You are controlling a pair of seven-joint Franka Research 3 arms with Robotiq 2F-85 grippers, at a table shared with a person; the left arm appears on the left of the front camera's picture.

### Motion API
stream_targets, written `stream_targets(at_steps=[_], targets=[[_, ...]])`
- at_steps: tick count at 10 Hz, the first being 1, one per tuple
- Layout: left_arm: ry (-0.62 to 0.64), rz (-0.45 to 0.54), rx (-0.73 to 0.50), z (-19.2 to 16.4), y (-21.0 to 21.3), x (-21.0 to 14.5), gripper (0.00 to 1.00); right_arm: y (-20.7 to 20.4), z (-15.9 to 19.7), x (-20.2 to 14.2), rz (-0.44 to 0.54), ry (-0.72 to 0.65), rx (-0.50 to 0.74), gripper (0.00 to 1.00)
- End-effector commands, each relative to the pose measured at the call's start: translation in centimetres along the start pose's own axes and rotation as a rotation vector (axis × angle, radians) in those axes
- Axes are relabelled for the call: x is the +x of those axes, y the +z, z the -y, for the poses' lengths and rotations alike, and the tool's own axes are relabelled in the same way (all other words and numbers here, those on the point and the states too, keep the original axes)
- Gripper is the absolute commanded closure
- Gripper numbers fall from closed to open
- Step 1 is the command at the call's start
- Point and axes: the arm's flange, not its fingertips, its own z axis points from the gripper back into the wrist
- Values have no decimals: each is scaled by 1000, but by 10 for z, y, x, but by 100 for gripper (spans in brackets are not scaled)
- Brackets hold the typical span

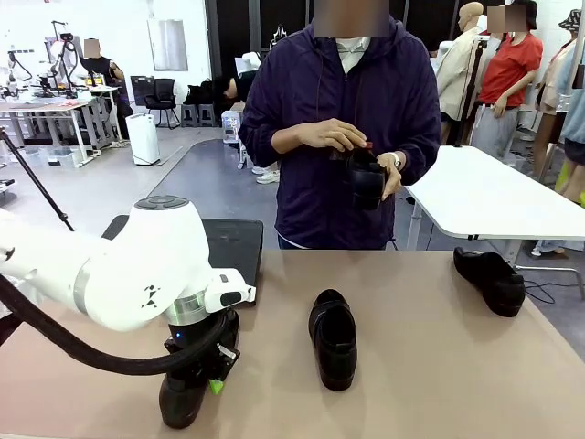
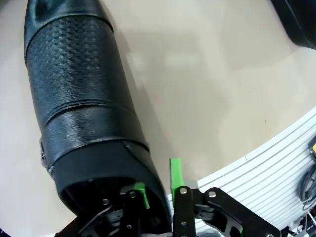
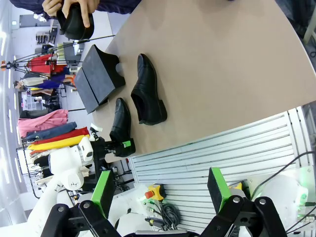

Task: Organize the shoes by placing them on the stand.
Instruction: Place the Shoe from the middle of the table onto the Shoes Stand.

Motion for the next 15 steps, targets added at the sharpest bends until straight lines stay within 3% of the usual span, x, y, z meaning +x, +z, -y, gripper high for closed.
stream_targets(at_steps=[1,5,7,9,11,15], targets=[[28,-8,32,3,0,3,100,2,-3,1,0,6,28,0],[30,-2,13,0,8,0,100,2,-3,1,0,6,28,0],[11,20,-13,0,37,-14,100,2,-3,1,0,6,28,0],[-8,-4,-42,1,89,-49,100,2,-3,1,0,6,28,0],[74,-25,-49,-6,137,-101,100,2,-3,1,0,6,28,0],[410,297,-33,-36,168,-161,100,2,-3,1,0,6,28,0]])
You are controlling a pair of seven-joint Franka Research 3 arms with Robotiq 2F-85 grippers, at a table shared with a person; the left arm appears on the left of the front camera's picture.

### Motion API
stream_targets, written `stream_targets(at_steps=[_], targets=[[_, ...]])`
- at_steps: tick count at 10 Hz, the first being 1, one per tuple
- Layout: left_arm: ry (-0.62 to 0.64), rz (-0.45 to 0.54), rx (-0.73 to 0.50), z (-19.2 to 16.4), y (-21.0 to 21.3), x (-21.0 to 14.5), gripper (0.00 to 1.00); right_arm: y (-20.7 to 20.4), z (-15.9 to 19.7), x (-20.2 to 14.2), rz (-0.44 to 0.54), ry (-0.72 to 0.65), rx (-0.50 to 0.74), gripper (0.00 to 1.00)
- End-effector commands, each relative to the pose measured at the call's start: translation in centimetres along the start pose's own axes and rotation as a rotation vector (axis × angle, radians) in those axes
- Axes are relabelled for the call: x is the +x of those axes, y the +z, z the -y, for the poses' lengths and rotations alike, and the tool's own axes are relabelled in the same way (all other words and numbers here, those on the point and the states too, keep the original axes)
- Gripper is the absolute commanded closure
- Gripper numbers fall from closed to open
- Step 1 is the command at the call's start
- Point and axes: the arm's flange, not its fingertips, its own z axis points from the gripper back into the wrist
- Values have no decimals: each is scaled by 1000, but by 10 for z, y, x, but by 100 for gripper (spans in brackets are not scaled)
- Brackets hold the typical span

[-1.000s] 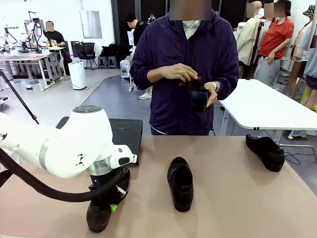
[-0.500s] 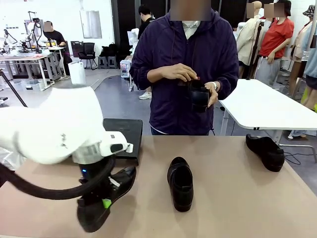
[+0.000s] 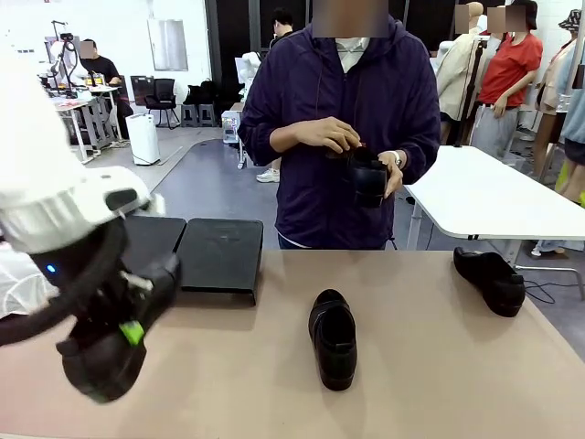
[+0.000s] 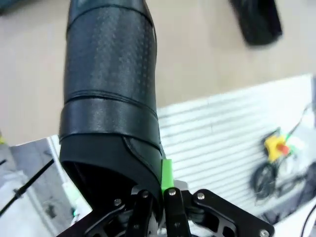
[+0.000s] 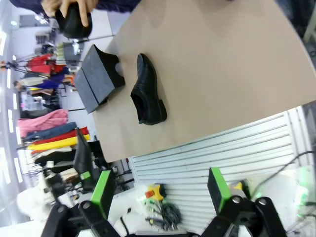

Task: Organize the shoes by placing them on the stand.
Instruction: Place the Shoe from the middle of the table onto the Shoes Stand.

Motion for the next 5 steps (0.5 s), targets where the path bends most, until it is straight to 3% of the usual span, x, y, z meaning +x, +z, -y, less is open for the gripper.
stream_targets(at_steps=[1,2,5], targets=[[121,138,-30,-33,-37,-38,100,3,-4,0,2,8,29,0],[0,0,0,0,0,0,100,3,-4,0,2,8,29,0],[0,0,0,0,0,0,100,3,-4,0,2,8,29,0]])
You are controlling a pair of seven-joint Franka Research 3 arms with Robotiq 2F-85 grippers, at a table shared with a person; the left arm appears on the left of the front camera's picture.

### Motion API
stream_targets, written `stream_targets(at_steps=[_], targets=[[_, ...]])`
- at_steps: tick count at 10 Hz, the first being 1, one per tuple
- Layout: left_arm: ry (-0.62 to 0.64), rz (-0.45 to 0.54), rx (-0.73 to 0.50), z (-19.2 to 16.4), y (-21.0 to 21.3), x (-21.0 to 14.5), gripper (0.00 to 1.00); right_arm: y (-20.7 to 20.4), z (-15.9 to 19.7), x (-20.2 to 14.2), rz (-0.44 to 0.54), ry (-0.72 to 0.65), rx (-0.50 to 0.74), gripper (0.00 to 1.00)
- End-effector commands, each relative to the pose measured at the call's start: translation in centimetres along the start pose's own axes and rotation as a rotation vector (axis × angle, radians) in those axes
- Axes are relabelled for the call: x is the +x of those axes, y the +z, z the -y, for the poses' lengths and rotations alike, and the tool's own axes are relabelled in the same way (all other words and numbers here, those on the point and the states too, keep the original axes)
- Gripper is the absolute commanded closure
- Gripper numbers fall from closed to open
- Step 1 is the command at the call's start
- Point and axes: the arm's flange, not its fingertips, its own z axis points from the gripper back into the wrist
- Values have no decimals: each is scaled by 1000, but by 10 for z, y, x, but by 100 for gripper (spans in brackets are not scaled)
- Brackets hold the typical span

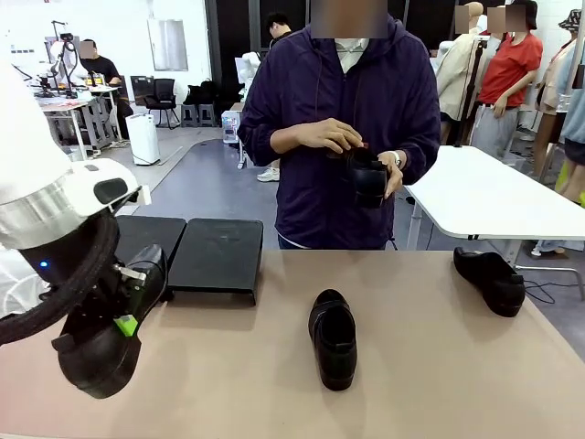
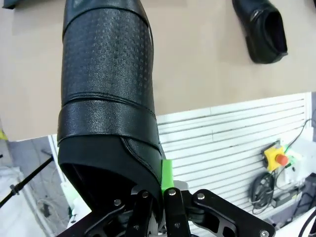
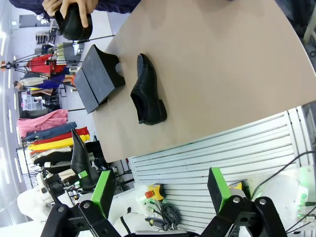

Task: Organize the shoes by placing them on the stand.
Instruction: Place the Shoe from the middle of the table onto the Shoes Stand.

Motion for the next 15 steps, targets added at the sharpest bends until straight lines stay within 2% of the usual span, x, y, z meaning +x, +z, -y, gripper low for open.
stream_targets(at_steps=[1,2,3,4,6,7,9,10,14,15], targets=[[17,15,-4,-3,5,0,100,3,-4,0,2,8,29,0],[-15,-5,10,1,-1,40,100,3,-4,0,2,8,29,0],[-35,33,31,4,-10,87,100,3,-4,0,2,8,29,0],[-22,81,-9,9,-22,133,100,3,-4,0,2,8,29,0],[164,186,65,16,-51,215,100,3,-4,0,2,8,29,0],[182,232,109,15,-64,236,100,3,-4,0,2,8,29,0],[287,262,168,18,-67,245,100,3,-4,0,2,8,29,0],[166,221,45,-3,-76,242,100,3,-4,0,2,8,29,0],[192,223,69,3,-84,247,100,3,-4,0,2,8,29,0],[119,228,61,-1,-95,272,100,3,-4,0,2,8,29,0]])
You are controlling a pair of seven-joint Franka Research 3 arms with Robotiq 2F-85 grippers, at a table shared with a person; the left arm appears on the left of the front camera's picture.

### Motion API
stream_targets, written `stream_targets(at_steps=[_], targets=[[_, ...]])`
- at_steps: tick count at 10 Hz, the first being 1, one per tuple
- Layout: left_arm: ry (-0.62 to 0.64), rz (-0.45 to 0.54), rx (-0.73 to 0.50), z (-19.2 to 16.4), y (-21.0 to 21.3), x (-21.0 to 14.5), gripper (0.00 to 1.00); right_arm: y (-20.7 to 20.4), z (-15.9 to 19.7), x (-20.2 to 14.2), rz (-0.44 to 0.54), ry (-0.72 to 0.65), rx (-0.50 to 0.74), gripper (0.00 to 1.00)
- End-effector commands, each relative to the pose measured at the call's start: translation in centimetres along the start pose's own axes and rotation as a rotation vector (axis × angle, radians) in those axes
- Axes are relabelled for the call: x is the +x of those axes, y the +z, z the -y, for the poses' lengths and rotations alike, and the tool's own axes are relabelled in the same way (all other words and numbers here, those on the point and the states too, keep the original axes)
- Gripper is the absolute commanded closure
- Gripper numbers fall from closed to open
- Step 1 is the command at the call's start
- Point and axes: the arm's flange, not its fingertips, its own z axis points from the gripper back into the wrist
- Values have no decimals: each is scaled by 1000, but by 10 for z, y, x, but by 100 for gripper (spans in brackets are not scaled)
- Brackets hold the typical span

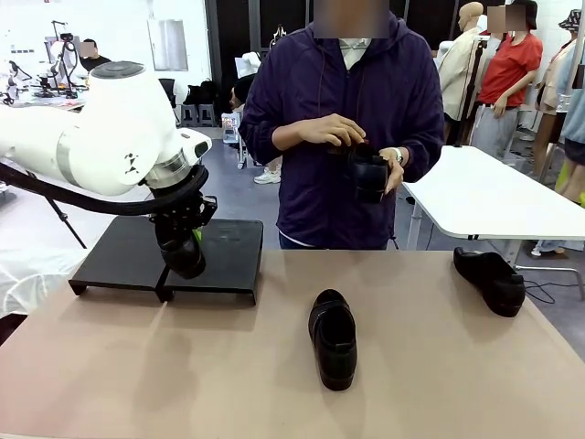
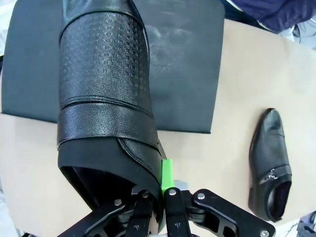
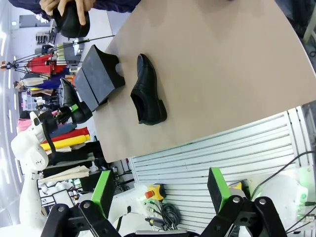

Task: Organize the shoes by placing them on the stand.
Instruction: Place the Shoe from the middle of the table onto the Shoes Stand.

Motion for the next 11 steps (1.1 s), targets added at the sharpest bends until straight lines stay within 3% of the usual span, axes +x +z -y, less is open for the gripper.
stream_targets(at_steps=[1,5,11], targets=[[-93,9,18,0,-25,37,100,2,-4,1,1,8,29,0],[-217,78,58,3,-51,51,100,2,-4,1,1,8,29,0],[-198,75,145,3,-86,54,100,2,-4,1,1,8,29,0]])
